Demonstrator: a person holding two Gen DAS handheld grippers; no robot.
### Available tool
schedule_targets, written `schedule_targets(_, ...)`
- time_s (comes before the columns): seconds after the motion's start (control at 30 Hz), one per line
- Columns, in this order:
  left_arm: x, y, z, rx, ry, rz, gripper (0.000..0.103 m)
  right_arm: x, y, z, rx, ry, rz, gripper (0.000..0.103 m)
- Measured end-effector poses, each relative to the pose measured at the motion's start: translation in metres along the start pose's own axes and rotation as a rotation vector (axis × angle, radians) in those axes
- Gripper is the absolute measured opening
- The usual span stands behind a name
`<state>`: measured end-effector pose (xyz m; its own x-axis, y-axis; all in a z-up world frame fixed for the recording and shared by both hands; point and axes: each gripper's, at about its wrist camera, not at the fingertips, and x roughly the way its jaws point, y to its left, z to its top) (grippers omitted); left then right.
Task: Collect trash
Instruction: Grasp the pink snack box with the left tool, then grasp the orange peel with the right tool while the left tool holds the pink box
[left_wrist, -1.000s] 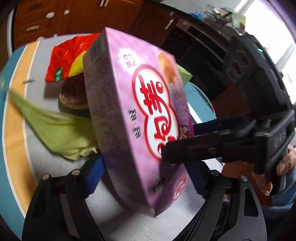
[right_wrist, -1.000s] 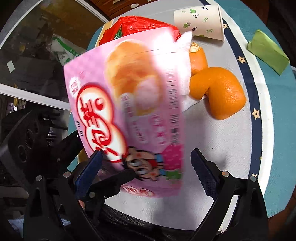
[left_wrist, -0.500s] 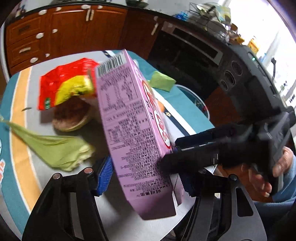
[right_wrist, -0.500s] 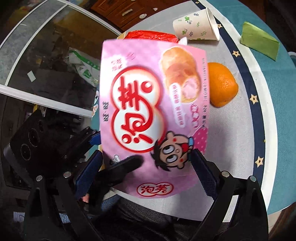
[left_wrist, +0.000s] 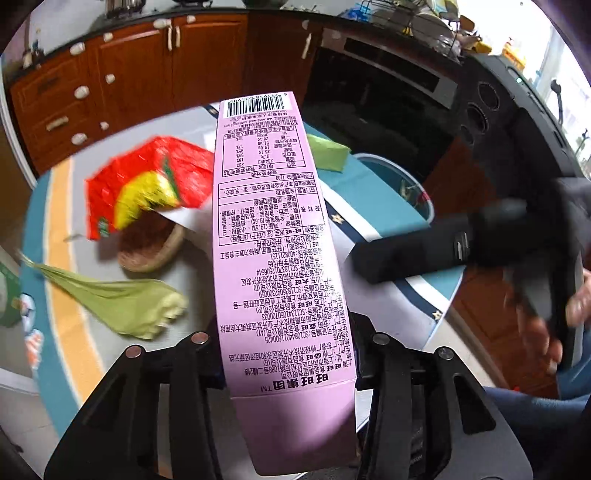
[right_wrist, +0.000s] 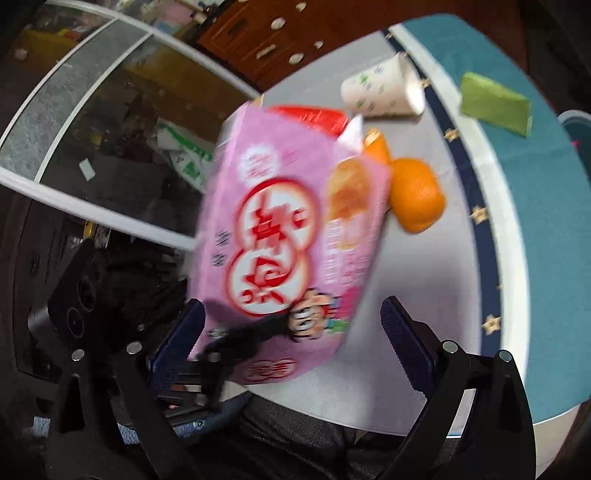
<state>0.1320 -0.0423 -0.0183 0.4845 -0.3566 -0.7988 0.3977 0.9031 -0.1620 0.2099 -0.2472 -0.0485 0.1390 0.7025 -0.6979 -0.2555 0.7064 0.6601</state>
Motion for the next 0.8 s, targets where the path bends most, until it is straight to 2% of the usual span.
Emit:
schedule_targets(0.07, -0.011, 0.006, 0.002, 0.001, -0.013, 0.029, 0.045, -0.011, -0.013, 0.006, 0.034, -0.041, -0.012, 0.093)
schedule_targets(0.17, -0.024, 0.015, 0.007, 0.003, -0.022, 0.072, 0.045, -0.016, -0.029, 0.017, 0.041, -0.095, -0.117, 0.093)
schedule_targets(0.23, -0.032, 0.021, 0.006, 0.002, -0.028, 0.092, 0.045, -0.009, -0.034, 0.024, 0.034, -0.106, -0.192, 0.093)
schedule_targets(0.37, -0.041, 0.033, 0.020, -0.015, -0.047, 0.116, 0.045, 0.014, -0.042, 0.037, 0.017, -0.113, -0.285, 0.092)
schedule_targets(0.4, -0.043, 0.035, 0.022, -0.015, -0.049, 0.117, 0.045, 0.021, -0.045, 0.042, 0.011, -0.111, -0.302, 0.085)
schedule_targets(0.47, -0.047, 0.036, 0.026, -0.007, -0.045, 0.115, 0.045, 0.033, -0.047, 0.048, 0.010, -0.097, -0.308, 0.072)
schedule_targets(0.5, -0.048, 0.036, 0.028, 0.000, -0.040, 0.113, 0.045, 0.040, -0.049, 0.051, 0.011, -0.088, -0.309, 0.070)
schedule_targets(0.73, -0.038, 0.033, 0.041, 0.019, -0.016, 0.116, 0.045, 0.071, -0.051, 0.068, 0.011, -0.073, -0.289, 0.070)
schedule_targets(0.77, -0.036, 0.034, 0.043, 0.017, -0.014, 0.118, 0.045, 0.074, -0.051, 0.069, 0.010, -0.069, -0.288, 0.068)
schedule_targets(0.8, -0.035, 0.035, 0.044, 0.015, -0.012, 0.120, 0.045, 0.076, -0.051, 0.069, 0.007, -0.064, -0.286, 0.058)
